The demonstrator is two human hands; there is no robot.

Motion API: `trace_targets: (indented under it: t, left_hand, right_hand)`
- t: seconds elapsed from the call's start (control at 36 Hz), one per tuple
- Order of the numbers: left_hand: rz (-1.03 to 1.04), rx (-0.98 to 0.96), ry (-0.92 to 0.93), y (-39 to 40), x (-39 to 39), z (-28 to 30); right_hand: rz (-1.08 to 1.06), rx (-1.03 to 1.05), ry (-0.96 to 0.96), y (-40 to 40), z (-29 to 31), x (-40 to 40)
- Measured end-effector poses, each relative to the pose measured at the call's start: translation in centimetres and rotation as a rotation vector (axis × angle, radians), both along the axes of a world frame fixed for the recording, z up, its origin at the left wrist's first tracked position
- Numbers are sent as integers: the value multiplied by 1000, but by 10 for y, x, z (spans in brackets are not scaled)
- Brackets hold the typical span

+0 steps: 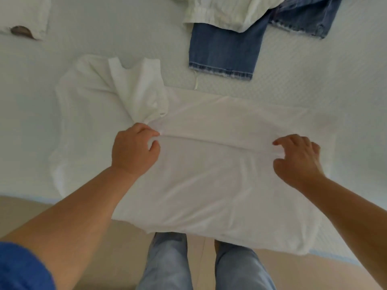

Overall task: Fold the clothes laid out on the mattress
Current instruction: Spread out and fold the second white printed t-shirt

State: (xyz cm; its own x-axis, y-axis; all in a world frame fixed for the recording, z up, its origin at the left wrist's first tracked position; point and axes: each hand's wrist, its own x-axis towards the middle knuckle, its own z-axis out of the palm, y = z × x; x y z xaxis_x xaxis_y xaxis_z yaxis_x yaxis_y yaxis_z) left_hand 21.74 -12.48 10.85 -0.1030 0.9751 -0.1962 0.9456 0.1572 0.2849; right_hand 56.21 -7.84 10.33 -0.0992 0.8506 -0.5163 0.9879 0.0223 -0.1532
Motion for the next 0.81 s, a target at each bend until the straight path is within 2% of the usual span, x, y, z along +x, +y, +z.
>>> trace_targets:
  t: [0.08, 0.19, 0.31, 0.42, 0.5, 0.61, 0.72, 0.81]
  left_hand:
    - [101, -9, -15, -6, -10, 4]
    - [369, -118, -75, -12, -47, -11]
    - [551, -191, -202, -6, -90, -32]
    - [572, -235, -304, -2, -129, -54]
    - [596, -313, -511, 6, -152, -63]
    - [679, -468, -870, 19, -179, -60]
    - [820, -674, -1166, 28, -202, -57]
    - [904, -750, -1269, 33, -211, -58]
  right_hand:
    - [-66, -79, 181, 1, 8, -47]
    - [-161, -198, 430, 8, 14, -118]
    - [-408, -290, 591, 24, 3, -195]
    - [-583, -242, 577, 52, -19, -266]
    - [-741, -253, 507, 70, -32, -305]
    - [-907, -259, 517, 78, -41, -333]
    - [-857, -7, 512, 69, -30, -347]
    - [-497, 239, 521, 40, -7, -360]
